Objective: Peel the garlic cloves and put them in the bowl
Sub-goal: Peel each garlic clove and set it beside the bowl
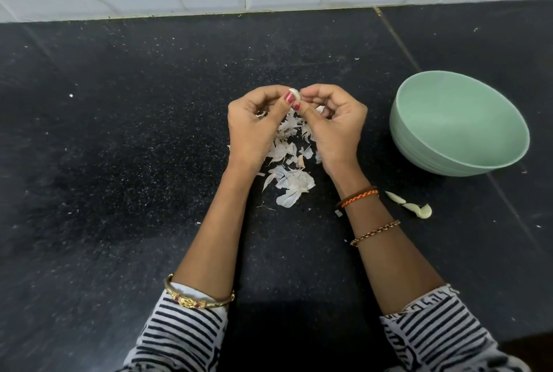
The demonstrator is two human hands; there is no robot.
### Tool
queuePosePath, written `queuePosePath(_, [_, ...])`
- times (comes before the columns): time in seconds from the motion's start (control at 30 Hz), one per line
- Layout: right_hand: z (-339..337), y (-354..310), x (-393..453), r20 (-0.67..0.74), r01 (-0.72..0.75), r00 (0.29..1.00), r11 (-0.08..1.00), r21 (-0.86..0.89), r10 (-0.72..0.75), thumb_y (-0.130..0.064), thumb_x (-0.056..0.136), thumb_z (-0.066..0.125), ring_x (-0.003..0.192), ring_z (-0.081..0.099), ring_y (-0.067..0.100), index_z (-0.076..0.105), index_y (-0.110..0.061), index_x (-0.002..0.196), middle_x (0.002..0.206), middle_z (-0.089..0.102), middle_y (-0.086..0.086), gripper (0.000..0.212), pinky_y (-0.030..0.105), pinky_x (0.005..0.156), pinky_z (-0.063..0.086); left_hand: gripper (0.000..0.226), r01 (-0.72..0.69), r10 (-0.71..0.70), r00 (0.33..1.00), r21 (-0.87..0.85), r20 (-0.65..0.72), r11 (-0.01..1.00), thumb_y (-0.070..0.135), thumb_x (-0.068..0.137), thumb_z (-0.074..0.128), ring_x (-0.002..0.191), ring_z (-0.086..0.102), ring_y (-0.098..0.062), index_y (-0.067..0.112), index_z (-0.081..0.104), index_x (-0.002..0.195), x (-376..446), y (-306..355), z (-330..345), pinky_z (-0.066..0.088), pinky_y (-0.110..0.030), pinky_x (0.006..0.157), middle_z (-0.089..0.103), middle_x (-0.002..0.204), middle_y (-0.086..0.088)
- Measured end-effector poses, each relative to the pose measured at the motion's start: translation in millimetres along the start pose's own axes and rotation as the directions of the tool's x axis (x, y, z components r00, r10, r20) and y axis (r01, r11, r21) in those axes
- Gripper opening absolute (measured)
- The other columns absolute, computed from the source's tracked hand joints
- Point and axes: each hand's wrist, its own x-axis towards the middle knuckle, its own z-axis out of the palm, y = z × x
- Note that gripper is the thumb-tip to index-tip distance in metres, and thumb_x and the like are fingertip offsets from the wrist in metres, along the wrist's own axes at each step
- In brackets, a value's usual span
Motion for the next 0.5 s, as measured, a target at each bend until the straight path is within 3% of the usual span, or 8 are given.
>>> queuePosePath(0.1, [-0.5, -0.6, -0.6, 0.012, 0.016, 1.0, 1.0, -0.021, -0.016, 0.006, 0.072, 0.072, 0.067, 0.058, -0.004, 0.066, -0.011, 0.081, 0.075, 0.064, -0.009, 0.02, 0.01, 0.062, 0.045, 0.01, -0.019, 0.019, 1.0, 0.001, 0.019, 1.0, 0.011, 0.083, 0.064, 0.079, 0.063, -0.016, 0.018, 0.069, 0.088, -0.2, 0.7, -0.4, 0.053, -0.032, 0.077, 0.07, 0.078, 0.01])
queuePosePath(0.17, [-1.1, 0.5, -0.9, 0.02, 0.054, 0.998, 0.995, -0.088, -0.053, 0.005, 0.073, 0.071, 0.068, 0.058, -0.002, 0.068, -0.01, 0.085, 0.075, 0.064, -0.009, 0.019, 0.009, 0.062, 0.042, 0.01, -0.023, 0.022, 1.0, 0.028, 0.018, 0.999, 0.011, 0.084, 0.063, 0.074, 0.06, -0.019, 0.019, 0.069, 0.084, -0.1, 1.1, -1.6, 0.051, -0.029, 0.074, 0.069, 0.075, 0.01])
queuePosePath(0.27, [-1.9, 4.2, -0.5, 0.013, 0.138, 0.99, 0.97, -0.198, -0.138, 0.002, 0.075, 0.068, 0.076, 0.06, 0.004, 0.069, -0.015, 0.087, 0.08, 0.065, -0.014, 0.021, 0.016, 0.069, 0.041, 0.015, 0.017, -0.016, 1.0, 0.067, -0.007, 0.998, 0.011, 0.084, 0.065, 0.069, 0.053, -0.02, 0.023, 0.068, 0.077, 0.2, 1.2, -3.0, 0.048, -0.027, 0.067, 0.065, 0.071, 0.006])
queuePosePath(0.4, [-1.6, 2.7, 0.2, -0.006, 0.135, 0.99, 0.975, -0.178, -0.138, 0.003, 0.076, 0.066, 0.077, 0.059, 0.003, 0.068, -0.018, 0.088, 0.081, 0.064, -0.015, 0.025, 0.011, 0.067, 0.039, 0.009, 0.053, -0.054, 0.998, 0.069, 0.017, 0.996, 0.017, 0.083, 0.064, 0.073, 0.056, -0.025, 0.023, 0.069, 0.078, 0.0, 0.3, -1.3, 0.051, -0.042, 0.074, 0.066, 0.076, -0.003])
queuePosePath(0.5, [-2.4, 0.3, 1.1, -0.002, 0.09, 0.996, 0.988, -0.124, -0.091, 0.004, 0.075, 0.067, 0.074, 0.059, 0.001, 0.066, -0.019, 0.089, 0.081, 0.065, -0.013, 0.027, 0.013, 0.064, 0.04, 0.009, 0.072, -0.072, 0.997, 0.036, 0.019, 0.997, 0.012, 0.082, 0.066, 0.074, 0.057, -0.022, 0.02, 0.069, 0.08, -0.1, 1.7, -1.0, 0.052, -0.034, 0.073, 0.067, 0.077, 0.0])
